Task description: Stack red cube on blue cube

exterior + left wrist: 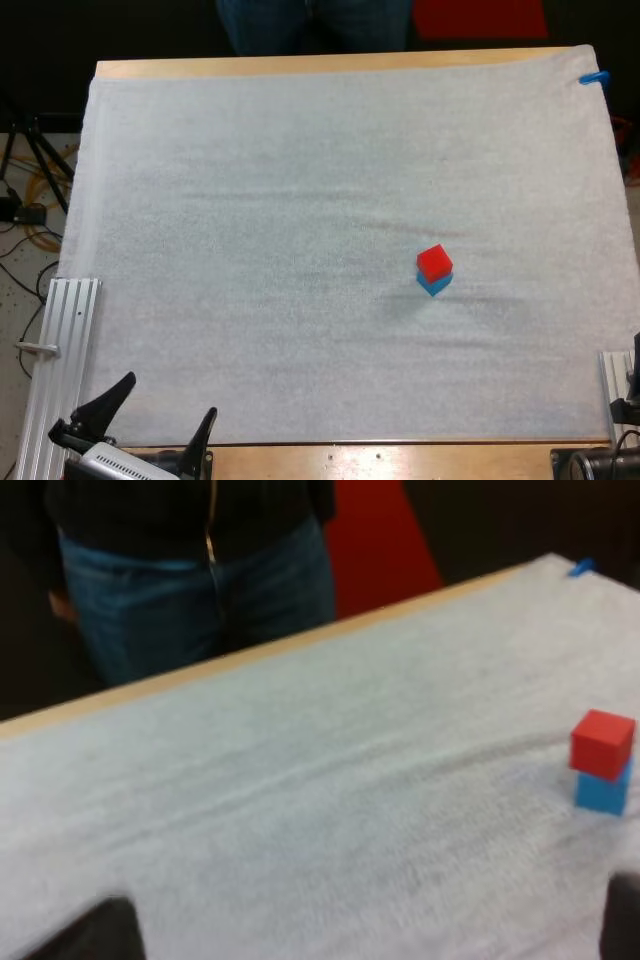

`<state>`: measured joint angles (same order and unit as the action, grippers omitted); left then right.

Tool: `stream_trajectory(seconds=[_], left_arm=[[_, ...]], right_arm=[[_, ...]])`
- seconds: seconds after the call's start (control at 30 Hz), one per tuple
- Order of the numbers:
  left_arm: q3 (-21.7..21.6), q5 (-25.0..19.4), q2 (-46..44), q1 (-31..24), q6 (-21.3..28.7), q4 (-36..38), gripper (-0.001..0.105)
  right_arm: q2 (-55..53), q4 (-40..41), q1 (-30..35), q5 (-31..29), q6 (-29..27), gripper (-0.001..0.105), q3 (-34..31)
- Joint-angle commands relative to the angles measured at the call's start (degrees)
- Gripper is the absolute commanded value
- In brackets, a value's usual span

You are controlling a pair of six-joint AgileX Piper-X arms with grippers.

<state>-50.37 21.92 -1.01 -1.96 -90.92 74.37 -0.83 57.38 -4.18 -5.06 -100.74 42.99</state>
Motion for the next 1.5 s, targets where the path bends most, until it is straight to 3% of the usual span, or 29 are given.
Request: stream_trajectory(seconds=[0.0,0.17,0.37,0.67,1.47], left_arm=[[0.67,-1.21,-7.86,0.05,0.22,-2.85,0.087],[6.96,-3.09,-7.75,0.05,-0.75,-11.98,0.087],[13.86,-4.90,-7.75,0.05,-3.66,-16.28,0.087],[20.51,-5.03,-7.64,0.05,-3.72,-15.24,0.087],[20.86,-5.03,-7.66,0.05,-3.94,-16.03,0.087]], right_arm=[[-2.28,-1.61,0.02,-0.03,-1.88,0.064,-0.78],[-2.15,-4.53,0.02,5.06,-3.45,0.064,-5.26],[-2.15,-4.53,0.02,6.63,-3.67,0.064,-9.30],[-2.07,-0.44,0.02,6.63,-3.86,0.064,-13.69],[-2.07,-0.59,0.02,6.61,-3.23,0.064,-14.00]])
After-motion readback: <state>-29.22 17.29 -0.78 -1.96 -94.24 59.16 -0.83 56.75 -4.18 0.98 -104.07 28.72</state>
